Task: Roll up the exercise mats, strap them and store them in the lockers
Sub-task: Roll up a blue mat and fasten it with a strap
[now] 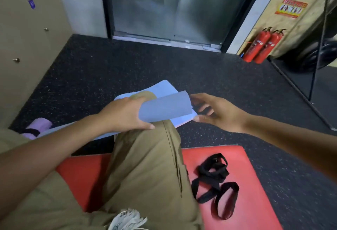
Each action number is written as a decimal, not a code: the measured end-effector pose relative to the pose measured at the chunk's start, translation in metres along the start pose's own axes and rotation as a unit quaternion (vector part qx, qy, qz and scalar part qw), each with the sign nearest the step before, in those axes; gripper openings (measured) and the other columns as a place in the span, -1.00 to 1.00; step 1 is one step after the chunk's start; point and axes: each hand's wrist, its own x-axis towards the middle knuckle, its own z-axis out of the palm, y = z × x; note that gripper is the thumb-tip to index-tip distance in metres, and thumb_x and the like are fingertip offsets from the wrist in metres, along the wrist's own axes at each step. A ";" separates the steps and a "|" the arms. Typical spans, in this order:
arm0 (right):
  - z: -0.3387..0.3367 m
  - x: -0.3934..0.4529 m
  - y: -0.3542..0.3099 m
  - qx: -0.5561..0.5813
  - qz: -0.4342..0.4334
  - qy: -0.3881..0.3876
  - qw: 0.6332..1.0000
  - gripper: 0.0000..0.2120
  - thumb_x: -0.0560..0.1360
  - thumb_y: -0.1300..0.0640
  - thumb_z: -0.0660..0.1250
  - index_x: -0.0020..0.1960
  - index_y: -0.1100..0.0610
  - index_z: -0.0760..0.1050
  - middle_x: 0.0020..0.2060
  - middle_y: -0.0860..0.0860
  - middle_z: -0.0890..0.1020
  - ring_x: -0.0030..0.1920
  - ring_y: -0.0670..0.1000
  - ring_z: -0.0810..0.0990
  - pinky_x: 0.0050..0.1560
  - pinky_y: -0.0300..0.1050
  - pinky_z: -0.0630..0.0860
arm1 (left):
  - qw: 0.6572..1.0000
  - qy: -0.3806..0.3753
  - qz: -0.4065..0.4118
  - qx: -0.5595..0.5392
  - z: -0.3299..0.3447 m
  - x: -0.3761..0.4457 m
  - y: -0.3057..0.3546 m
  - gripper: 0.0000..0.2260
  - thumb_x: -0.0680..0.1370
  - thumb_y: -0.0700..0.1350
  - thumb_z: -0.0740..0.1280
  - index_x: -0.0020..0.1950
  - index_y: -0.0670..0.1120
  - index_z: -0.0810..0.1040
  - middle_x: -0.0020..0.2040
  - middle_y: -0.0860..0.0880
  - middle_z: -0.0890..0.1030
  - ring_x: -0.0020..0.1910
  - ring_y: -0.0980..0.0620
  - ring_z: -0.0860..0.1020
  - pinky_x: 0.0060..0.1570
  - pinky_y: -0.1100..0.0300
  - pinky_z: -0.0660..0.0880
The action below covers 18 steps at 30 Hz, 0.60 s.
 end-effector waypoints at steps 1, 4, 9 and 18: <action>0.005 -0.006 0.012 -0.006 0.020 -0.019 1.000 -0.35 0.51 -0.23 0.41 0.53 -0.13 0.30 0.30 -0.21 0.53 0.17 -0.16 0.57 0.13 -0.21 0.55 | 1.000 -0.010 -0.003 0.002 -0.001 0.003 0.001 -0.28 0.39 0.39 0.45 0.46 0.21 0.32 0.06 0.12 0.55 0.00 -0.01 0.43 -0.10 0.09 0.38; 0.021 -0.018 0.044 -0.028 0.086 -0.074 0.993 -0.47 0.53 -0.17 0.43 0.45 -0.07 0.43 0.26 -0.22 0.55 0.11 -0.22 0.58 0.09 -0.31 0.52 | 0.999 -0.041 -0.008 0.016 -0.005 0.009 0.002 -0.29 0.39 0.40 0.45 0.44 0.17 0.34 -0.11 0.18 0.38 -0.01 -0.01 0.39 -0.10 0.08 0.39; 0.066 -0.025 0.101 -0.109 0.180 -0.204 0.956 -0.56 0.53 -0.14 0.45 0.34 0.02 0.51 0.14 -0.12 0.60 0.08 -0.11 0.57 0.12 -0.16 0.50 | 0.998 -0.058 -0.012 0.020 -0.005 0.017 -0.002 -0.23 0.38 0.42 0.43 0.49 0.15 0.31 -0.13 0.16 0.36 -0.02 -0.03 0.39 -0.10 0.08 0.40; 0.086 -0.008 0.127 -0.160 0.259 -0.321 0.897 -0.50 0.57 -0.04 0.42 0.40 0.17 0.42 0.28 0.11 0.57 0.23 0.13 0.57 -0.04 -0.16 0.48 | 0.998 -0.061 -0.006 0.017 -0.003 0.028 -0.008 -0.32 0.34 0.43 0.43 0.34 0.15 0.38 -0.22 0.24 0.33 -0.12 -0.03 0.43 -0.18 0.07 0.41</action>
